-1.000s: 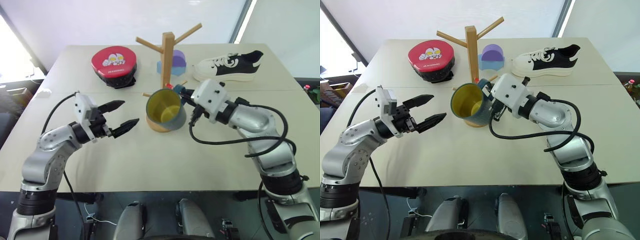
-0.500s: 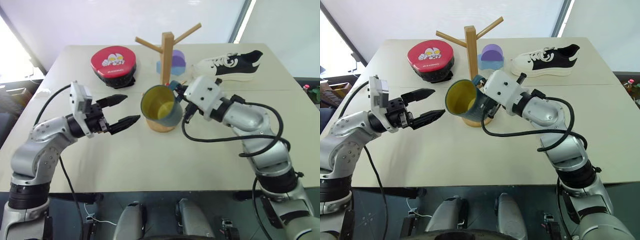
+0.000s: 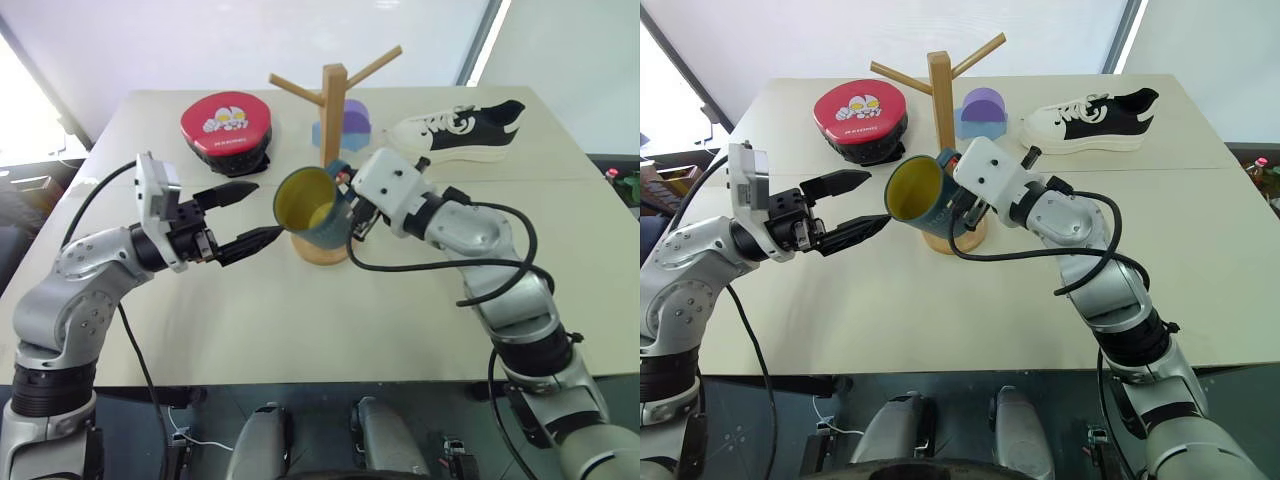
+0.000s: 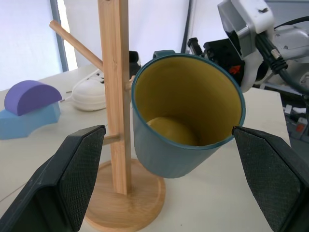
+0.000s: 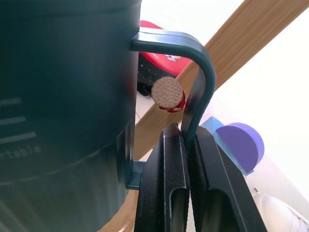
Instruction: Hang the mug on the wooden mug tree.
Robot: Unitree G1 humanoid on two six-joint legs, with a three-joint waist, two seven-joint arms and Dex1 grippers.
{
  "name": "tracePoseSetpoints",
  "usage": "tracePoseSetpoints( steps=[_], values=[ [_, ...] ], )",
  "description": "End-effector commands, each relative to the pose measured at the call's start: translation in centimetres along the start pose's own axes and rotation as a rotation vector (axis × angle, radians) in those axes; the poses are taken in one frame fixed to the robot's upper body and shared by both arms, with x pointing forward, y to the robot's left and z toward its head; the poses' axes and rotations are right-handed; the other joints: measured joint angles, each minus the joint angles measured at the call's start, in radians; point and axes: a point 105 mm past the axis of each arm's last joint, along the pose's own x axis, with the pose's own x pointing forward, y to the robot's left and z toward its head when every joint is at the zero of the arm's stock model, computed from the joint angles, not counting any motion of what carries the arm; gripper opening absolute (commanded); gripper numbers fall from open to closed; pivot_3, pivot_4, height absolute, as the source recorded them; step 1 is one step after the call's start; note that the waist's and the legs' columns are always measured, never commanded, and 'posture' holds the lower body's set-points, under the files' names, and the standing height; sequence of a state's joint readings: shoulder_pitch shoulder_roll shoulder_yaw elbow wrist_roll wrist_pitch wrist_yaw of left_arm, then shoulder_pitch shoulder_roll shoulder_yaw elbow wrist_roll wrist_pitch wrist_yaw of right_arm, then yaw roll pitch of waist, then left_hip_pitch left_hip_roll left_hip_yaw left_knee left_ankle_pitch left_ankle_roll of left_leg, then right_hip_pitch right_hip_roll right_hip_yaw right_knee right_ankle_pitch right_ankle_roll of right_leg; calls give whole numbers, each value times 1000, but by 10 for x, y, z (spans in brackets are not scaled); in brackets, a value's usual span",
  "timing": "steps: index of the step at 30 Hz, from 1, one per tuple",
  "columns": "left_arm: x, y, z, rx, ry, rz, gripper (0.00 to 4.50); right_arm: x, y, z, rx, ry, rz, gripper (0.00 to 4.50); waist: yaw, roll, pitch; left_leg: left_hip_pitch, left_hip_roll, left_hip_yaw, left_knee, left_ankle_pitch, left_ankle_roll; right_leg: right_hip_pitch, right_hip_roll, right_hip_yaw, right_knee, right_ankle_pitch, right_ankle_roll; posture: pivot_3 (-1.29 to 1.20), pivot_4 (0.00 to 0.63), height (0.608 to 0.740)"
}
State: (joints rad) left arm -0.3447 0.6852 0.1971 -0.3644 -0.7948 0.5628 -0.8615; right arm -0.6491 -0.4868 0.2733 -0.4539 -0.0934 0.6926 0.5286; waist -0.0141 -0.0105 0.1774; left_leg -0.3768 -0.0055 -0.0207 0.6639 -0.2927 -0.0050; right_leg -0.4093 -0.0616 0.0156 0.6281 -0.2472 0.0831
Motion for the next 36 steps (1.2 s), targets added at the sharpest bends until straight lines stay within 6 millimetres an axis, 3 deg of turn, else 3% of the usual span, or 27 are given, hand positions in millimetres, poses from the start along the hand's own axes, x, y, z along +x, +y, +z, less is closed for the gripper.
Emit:
tracePoseSetpoints(
  steps=[1,3,9,15,18,21,23,27,36],
  values=[
    [0,-3,13,52,-31,-3,4500,-1,-9,15,-27,-52,-43,1009,0,0,0,0,0,0,0,0,0,0,0,0,0,0,0,0,150,735],
    [0,-2,13,55,-33,4,4500,-2,-13,18,-51,-60,-58,1949,0,0,0,0,0,0,0,0,0,0,0,0,0,0,0,0,150,735],
    [-4,6,6,52,-15,53,4500,-14,-17,22,-74,-87,-40,1949,0,0,0,0,0,0,0,0,0,0,0,0,0,0,0,0,150,735],
    [-18,32,-6,9,-23,203,4500,-40,-19,22,31,-164,31,1949,2,-1,0,0,0,0,0,0,0,0,0,0,-1,1,2,0,150,735],
    [-39,62,-29,-27,12,405,4500,-63,-23,-1,203,-175,26,1949,3,-1,0,1,0,-1,-1,0,0,1,0,-1,-1,1,2,0,150,735],
    [-65,86,-52,-30,31,627,4500,-80,-25,-47,397,-116,-69,1949,4,-2,0,1,0,-1,-1,0,0,2,0,0,-2,1,2,0,150,735],
    [-74,93,-63,-31,44,710,4500,-85,-23,-69,388,-59,-116,1949,3,-3,0,1,0,0,-2,0,0,2,-1,0,-2,1,2,0,150,735],
    [-92,94,-91,-39,104,821,4500,-93,-23,-123,561,3,-323,1949,0,-3,1,2,1,1,-1,0,0,1,0,2,-1,1,2,0,150,735],
    [-100,86,-107,-39,122,862,4500,-96,-6,-158,584,47,-353,1949,2,-3,1,1,1,1,-2,0,0,0,-2,2,0,1,1,0,150,735]
  ],
)
